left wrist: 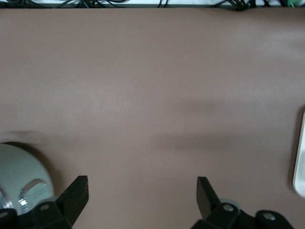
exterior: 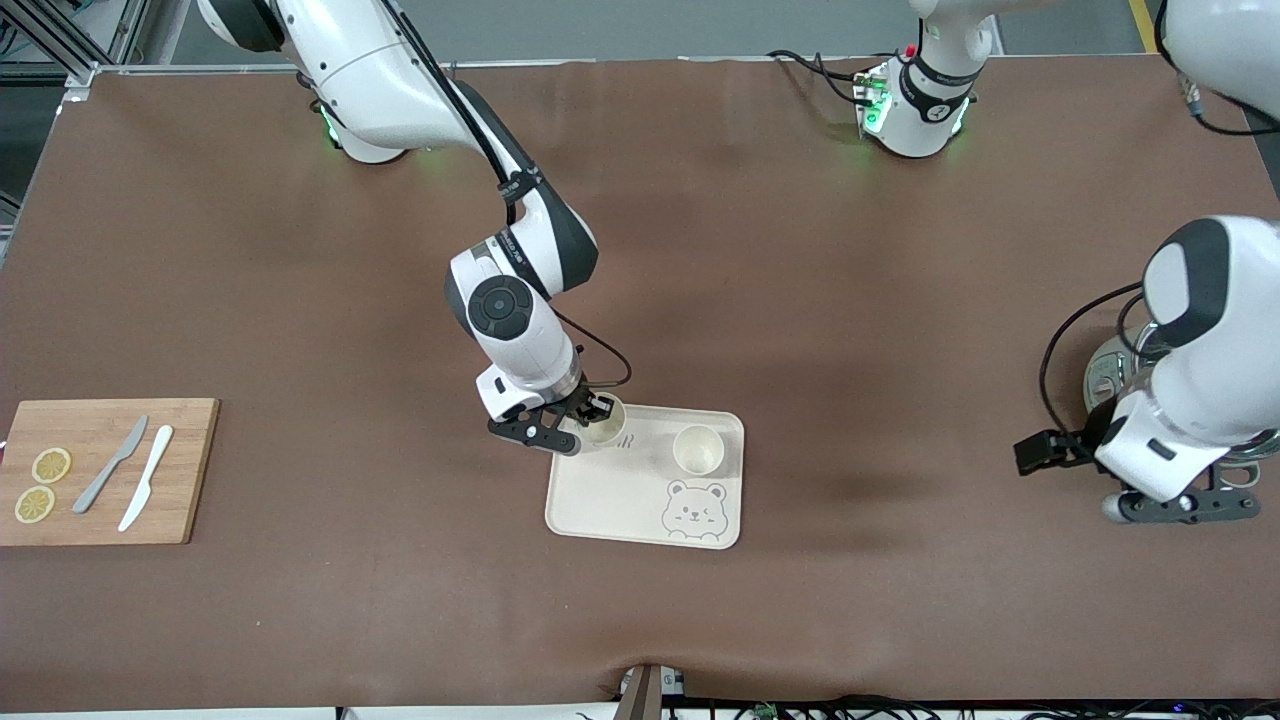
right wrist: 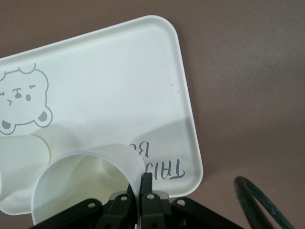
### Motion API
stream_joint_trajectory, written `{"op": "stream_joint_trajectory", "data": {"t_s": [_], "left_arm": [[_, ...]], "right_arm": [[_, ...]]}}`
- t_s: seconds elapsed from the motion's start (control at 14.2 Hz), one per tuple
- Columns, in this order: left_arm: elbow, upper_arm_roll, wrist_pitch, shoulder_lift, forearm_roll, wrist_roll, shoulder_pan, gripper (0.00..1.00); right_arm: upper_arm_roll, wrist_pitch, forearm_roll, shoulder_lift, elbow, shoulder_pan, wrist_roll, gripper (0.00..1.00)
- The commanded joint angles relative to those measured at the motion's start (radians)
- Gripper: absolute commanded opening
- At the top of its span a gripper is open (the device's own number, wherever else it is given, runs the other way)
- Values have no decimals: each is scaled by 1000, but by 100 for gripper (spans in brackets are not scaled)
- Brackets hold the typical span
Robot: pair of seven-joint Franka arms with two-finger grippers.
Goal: Place white IKEA cup upright on tray with both arms
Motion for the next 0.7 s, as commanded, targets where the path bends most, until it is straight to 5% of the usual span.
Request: {"op": "stream_joint_trajectory", "data": {"t_s": [0.0, 0.35, 0.63], "left_arm": [[-29, -4, -102, -94, 16, 32, -42, 100], [-29, 209, -211, -218, -63, 41, -246, 100], [-31, 212, -263, -241, -72, 75, -252, 100]], "right_arm": [[-5, 25, 5, 33, 30, 3, 17, 0], [-6, 42, -81, 67, 44, 1, 22, 0], [-6, 59, -83, 83, 44, -8, 20, 0]]}}
